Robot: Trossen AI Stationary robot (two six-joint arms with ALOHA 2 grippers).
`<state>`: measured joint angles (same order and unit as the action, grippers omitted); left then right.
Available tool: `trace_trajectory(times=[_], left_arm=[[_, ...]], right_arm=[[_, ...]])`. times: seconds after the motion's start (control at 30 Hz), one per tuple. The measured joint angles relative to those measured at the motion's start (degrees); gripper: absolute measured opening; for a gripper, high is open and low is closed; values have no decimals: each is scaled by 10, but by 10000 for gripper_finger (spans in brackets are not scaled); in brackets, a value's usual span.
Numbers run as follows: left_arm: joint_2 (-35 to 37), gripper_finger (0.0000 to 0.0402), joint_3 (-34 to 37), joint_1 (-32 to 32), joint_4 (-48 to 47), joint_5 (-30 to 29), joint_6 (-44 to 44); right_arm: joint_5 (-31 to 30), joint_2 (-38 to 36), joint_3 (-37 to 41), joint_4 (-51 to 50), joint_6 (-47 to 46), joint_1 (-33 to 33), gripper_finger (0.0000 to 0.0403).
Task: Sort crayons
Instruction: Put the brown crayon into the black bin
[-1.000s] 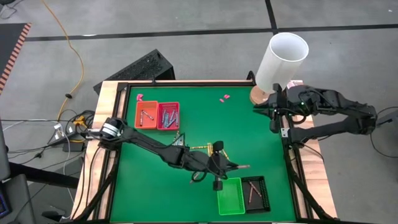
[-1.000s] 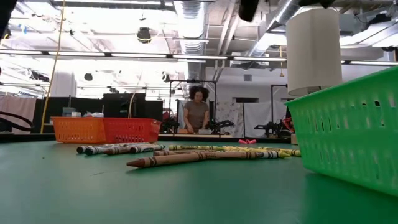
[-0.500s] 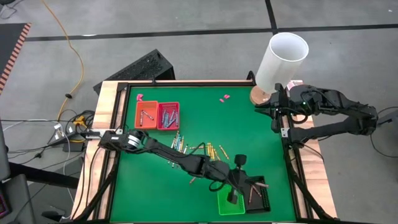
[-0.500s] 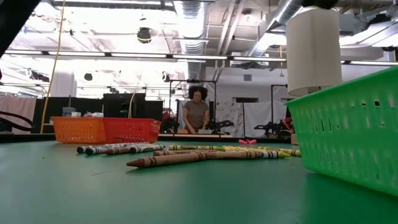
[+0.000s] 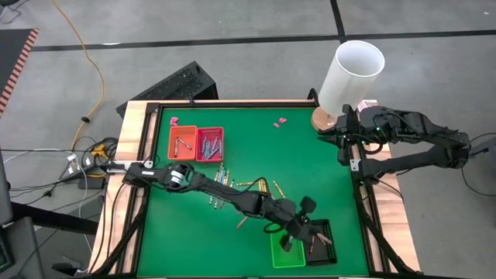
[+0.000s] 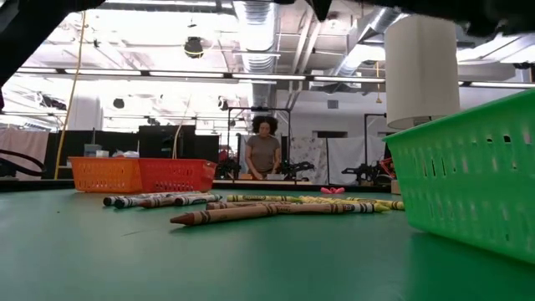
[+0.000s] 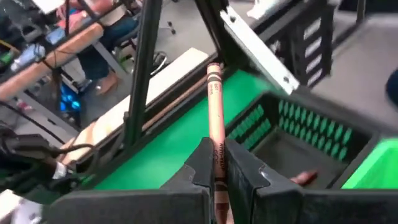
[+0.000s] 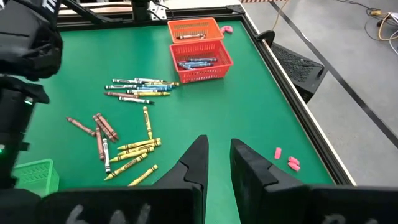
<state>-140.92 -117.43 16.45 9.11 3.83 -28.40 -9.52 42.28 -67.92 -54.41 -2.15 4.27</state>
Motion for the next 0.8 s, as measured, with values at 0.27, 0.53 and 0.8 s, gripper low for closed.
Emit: trace_trajectory(times=[0.27, 0.53, 0.8], left_arm=[[-1, 5, 0, -1, -31, 27, -180], [-1, 5, 1, -1, -42, 39, -248], [0, 5, 1, -1, -65, 54, -254]], right_arm=[[0, 0, 0, 0, 0, 0, 68], [0, 0, 0, 0, 1, 0, 68], [0, 0, 0, 0, 1, 0, 68]])
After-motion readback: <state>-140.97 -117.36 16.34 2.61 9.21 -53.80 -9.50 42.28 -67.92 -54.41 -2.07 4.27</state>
